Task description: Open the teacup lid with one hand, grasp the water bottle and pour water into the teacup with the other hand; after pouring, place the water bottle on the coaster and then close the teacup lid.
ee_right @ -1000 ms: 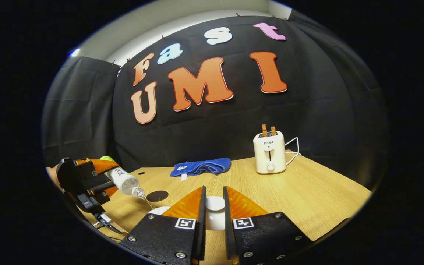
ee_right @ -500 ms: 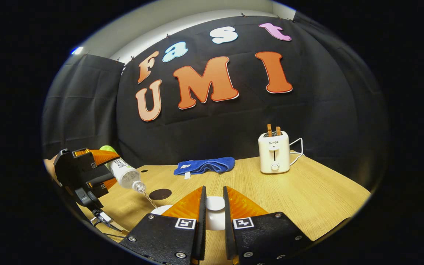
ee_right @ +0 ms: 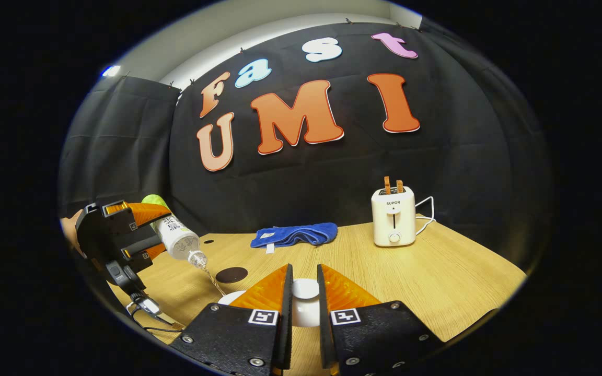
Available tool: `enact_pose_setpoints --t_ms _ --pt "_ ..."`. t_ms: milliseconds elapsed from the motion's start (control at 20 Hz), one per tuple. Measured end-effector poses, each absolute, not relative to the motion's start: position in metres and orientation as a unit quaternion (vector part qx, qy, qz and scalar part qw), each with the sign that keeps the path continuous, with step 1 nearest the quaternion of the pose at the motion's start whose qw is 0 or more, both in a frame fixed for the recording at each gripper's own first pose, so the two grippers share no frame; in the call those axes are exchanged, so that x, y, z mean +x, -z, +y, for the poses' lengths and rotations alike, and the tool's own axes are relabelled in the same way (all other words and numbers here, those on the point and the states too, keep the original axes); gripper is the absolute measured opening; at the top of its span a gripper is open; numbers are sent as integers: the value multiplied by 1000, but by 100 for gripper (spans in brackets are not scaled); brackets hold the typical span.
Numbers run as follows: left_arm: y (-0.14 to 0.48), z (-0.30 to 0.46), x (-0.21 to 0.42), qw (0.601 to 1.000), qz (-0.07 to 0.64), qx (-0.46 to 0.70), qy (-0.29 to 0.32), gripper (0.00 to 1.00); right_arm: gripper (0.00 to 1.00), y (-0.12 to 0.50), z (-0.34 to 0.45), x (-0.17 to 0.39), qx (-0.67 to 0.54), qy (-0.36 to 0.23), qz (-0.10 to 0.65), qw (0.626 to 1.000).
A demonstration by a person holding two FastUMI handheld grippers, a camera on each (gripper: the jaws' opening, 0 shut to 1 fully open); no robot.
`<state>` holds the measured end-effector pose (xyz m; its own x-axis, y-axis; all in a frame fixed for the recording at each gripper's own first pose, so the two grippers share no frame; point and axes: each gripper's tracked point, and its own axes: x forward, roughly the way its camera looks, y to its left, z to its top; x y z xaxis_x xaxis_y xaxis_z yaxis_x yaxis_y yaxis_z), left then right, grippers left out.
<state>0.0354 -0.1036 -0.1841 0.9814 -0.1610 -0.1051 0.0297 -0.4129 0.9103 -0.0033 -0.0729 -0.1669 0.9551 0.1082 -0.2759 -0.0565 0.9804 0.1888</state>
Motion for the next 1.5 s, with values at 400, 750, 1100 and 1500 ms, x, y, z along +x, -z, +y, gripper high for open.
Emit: enact_pose_setpoints --t_ms 400,750,1100,1500 --pt "181 -111 36 525 -54 844 95 65 23 167 -68 -3 94 -49 145 984" --pt "207 -137 32 515 -67 846 119 65 23 167 -64 -3 88 -55 146 984" --pt "214 -140 32 491 -64 859 126 65 23 168 -61 -3 88 -59 146 984" --pt "224 -145 29 534 -72 829 148 65 23 169 -53 -3 87 -67 149 983"
